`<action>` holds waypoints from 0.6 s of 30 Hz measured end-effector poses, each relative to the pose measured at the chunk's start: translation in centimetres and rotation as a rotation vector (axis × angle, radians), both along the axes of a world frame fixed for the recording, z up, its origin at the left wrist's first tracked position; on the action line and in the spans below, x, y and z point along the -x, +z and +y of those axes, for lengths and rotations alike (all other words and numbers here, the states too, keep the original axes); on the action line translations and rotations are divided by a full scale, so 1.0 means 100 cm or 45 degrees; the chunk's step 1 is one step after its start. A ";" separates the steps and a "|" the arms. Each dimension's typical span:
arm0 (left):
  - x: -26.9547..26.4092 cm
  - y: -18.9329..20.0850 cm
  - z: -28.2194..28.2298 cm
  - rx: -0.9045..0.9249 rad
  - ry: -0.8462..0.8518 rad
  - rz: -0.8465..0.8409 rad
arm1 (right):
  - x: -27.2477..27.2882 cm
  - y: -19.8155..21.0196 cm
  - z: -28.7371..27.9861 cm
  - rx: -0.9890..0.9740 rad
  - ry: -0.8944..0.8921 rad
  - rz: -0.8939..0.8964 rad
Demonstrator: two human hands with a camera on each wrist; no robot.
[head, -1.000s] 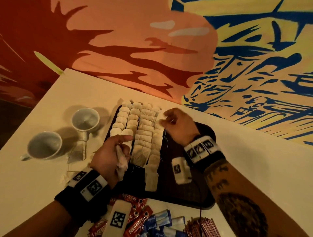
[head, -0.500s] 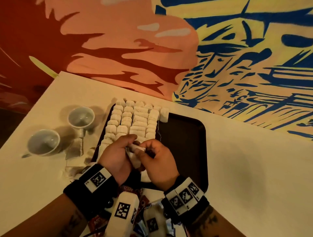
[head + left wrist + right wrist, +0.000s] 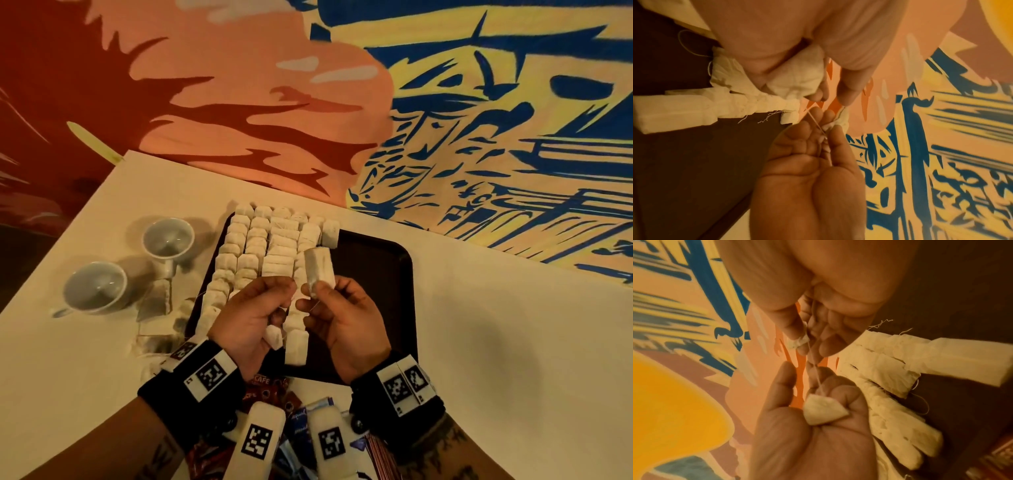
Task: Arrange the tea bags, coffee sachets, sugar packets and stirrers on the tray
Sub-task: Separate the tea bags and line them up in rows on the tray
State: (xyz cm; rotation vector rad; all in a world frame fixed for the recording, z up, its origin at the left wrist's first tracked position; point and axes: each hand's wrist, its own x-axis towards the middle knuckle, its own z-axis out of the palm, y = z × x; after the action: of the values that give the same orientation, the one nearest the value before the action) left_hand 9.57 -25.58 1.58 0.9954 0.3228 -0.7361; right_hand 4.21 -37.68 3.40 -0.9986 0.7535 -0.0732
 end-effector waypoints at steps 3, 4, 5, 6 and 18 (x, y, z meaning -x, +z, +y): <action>0.003 -0.004 0.000 -0.159 -0.009 -0.092 | -0.001 0.003 -0.005 -0.169 -0.124 -0.054; 0.003 -0.003 -0.001 -0.201 0.003 -0.104 | -0.002 0.003 -0.007 -0.153 -0.144 -0.053; 0.002 -0.004 -0.001 -0.224 0.025 -0.125 | -0.003 0.001 -0.010 -0.073 -0.130 -0.037; 0.001 -0.004 -0.001 -0.243 0.058 -0.140 | -0.004 0.000 -0.014 0.064 -0.075 -0.011; -0.012 -0.011 0.001 -0.382 0.188 -0.204 | -0.024 0.013 -0.058 0.109 -0.193 -0.196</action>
State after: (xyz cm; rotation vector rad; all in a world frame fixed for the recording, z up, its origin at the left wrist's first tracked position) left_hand 10.76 -25.51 0.46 1.2914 0.3693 -0.4774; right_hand 6.58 -43.53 4.71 -1.0033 0.6881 -0.3129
